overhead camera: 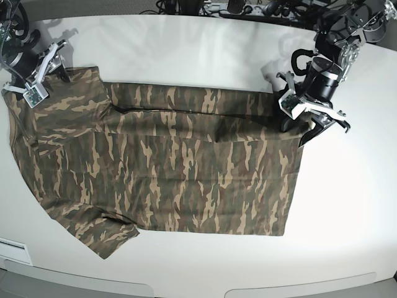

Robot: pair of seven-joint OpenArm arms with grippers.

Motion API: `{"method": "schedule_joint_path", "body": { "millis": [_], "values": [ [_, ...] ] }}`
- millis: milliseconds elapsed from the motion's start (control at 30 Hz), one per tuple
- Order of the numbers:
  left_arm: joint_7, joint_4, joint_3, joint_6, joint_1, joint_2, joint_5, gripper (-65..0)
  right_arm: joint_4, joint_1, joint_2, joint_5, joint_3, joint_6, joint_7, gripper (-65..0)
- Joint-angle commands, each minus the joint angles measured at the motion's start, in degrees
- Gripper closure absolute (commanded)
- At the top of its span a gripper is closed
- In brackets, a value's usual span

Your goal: Fold the T-shirt properly

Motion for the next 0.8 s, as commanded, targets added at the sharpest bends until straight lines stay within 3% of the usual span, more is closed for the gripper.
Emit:
{"method": "schedule_joint_path", "body": {
  "millis": [0, 167, 433, 533, 667, 767],
  "values": [
    [-1.49, 0.72, -0.46, 0.72, -0.52, -0.92, 2.01, -30.4, 0.66, 0.11, 1.11, 0.63, 0.57, 0.26, 1.27, -37.5],
    [-1.22, 0.72, -0.48, 5.53, -0.83, -0.92, 7.48, -30.4, 0.68, -0.04, 1.14, 3.72, 0.57, 2.78, 1.25, -37.5],
    [-0.81, 0.72, -0.48, 5.62, -0.76, -0.92, 7.61, -30.0, 0.68, -0.02, 1.14, 3.61, 0.57, 2.29, 1.27, -37.5],
    [-0.83, 0.72, -0.46, 5.62, -0.76, -0.92, 6.29, -21.6, 0.66, -0.04, 1.11, 3.58, 0.57, 2.36, 1.22, -37.5],
    [-0.83, 0.72, -0.46, 5.62, -0.76, -0.92, 3.80, 0.0, 0.68, -1.16, 1.14, 3.58, -0.90, 3.73, 0.81, -37.5],
    [-0.81, 0.72, -0.46, 5.55, -0.76, -0.92, 3.80, 0.0, 0.68, -1.97, 1.14, 2.19, -4.42, 3.73, 0.59, -37.5]
  ]
}}
